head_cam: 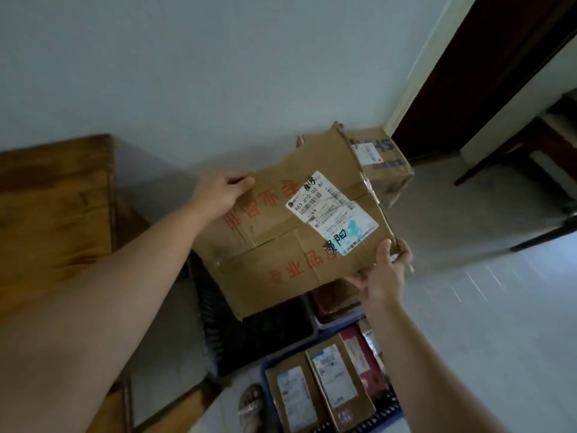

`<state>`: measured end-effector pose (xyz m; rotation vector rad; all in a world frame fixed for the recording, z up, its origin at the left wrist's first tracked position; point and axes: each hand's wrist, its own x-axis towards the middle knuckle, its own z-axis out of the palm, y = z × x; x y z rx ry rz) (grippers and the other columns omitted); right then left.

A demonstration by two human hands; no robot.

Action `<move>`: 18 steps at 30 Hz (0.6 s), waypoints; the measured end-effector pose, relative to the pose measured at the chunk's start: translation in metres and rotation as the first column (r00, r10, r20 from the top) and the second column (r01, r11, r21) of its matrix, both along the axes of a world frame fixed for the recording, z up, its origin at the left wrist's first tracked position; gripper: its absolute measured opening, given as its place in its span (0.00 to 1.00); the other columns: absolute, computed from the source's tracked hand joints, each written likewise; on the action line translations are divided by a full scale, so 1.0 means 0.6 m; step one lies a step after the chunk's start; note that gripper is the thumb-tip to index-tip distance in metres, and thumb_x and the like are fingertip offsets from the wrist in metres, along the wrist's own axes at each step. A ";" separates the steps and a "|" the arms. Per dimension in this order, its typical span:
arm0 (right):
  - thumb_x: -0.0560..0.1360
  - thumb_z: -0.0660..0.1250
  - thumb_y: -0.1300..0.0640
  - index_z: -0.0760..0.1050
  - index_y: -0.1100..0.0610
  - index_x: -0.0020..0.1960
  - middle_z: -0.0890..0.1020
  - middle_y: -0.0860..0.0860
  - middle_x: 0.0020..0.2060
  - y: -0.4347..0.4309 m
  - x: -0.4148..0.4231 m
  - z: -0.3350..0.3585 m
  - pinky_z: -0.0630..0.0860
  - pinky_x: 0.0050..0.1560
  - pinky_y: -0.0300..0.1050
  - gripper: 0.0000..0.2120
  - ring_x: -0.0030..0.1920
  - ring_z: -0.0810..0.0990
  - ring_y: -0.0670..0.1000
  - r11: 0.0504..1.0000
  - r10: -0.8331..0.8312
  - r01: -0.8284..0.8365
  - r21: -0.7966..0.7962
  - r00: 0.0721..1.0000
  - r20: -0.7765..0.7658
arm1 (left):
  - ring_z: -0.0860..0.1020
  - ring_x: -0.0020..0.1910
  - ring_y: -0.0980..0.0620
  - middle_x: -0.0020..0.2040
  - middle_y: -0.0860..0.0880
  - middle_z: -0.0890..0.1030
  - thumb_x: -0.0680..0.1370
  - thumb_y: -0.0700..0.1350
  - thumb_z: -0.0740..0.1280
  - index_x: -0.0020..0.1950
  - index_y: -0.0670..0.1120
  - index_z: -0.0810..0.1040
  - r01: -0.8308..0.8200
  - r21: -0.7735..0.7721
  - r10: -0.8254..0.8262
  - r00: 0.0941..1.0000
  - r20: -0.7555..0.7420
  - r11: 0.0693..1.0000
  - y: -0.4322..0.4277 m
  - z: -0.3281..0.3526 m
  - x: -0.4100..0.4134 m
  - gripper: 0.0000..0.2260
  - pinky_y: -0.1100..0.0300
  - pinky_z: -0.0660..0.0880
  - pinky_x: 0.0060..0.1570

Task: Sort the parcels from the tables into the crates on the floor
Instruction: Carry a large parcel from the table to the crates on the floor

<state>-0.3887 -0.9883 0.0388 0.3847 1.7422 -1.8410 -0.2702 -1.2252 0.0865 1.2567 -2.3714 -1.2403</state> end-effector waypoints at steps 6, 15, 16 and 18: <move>0.81 0.56 0.49 0.59 0.42 0.68 0.78 0.50 0.56 -0.053 -0.003 -0.039 0.83 0.41 0.56 0.16 0.56 0.80 0.56 0.996 0.087 -0.088 -0.036 0.996 -0.007 | 0.77 0.58 0.49 0.56 0.46 0.81 0.77 0.45 0.67 0.61 0.43 0.80 -0.195 0.060 0.198 0.979 -0.044 0.979 -0.042 -0.043 0.035 0.14 0.54 0.70 0.64; 0.81 0.56 0.48 0.59 0.41 0.69 0.77 0.50 0.55 -0.064 0.013 -0.008 0.82 0.41 0.56 0.17 0.56 0.79 0.54 0.987 0.159 -0.158 -0.027 0.986 0.047 | 0.77 0.59 0.48 0.58 0.44 0.81 0.77 0.46 0.68 0.61 0.41 0.80 -0.238 0.018 0.238 0.971 -0.005 0.971 -0.038 -0.010 0.069 0.15 0.53 0.71 0.64; 0.81 0.57 0.48 0.59 0.41 0.69 0.77 0.50 0.56 -0.064 0.016 -0.007 0.82 0.41 0.57 0.18 0.56 0.79 0.54 0.987 0.160 -0.159 -0.026 0.985 0.057 | 0.77 0.59 0.48 0.58 0.44 0.81 0.77 0.47 0.68 0.61 0.42 0.80 -0.236 0.014 0.236 0.972 0.007 0.972 -0.038 -0.009 0.075 0.15 0.52 0.70 0.64; 0.81 0.57 0.48 0.59 0.41 0.69 0.76 0.51 0.57 -0.067 0.023 -0.007 0.82 0.41 0.57 0.17 0.55 0.79 0.54 0.985 0.169 -0.167 -0.032 0.983 0.075 | 0.77 0.60 0.48 0.59 0.45 0.81 0.76 0.48 0.68 0.60 0.43 0.80 -0.242 0.014 0.241 0.970 0.030 0.970 -0.042 -0.008 0.086 0.15 0.51 0.70 0.65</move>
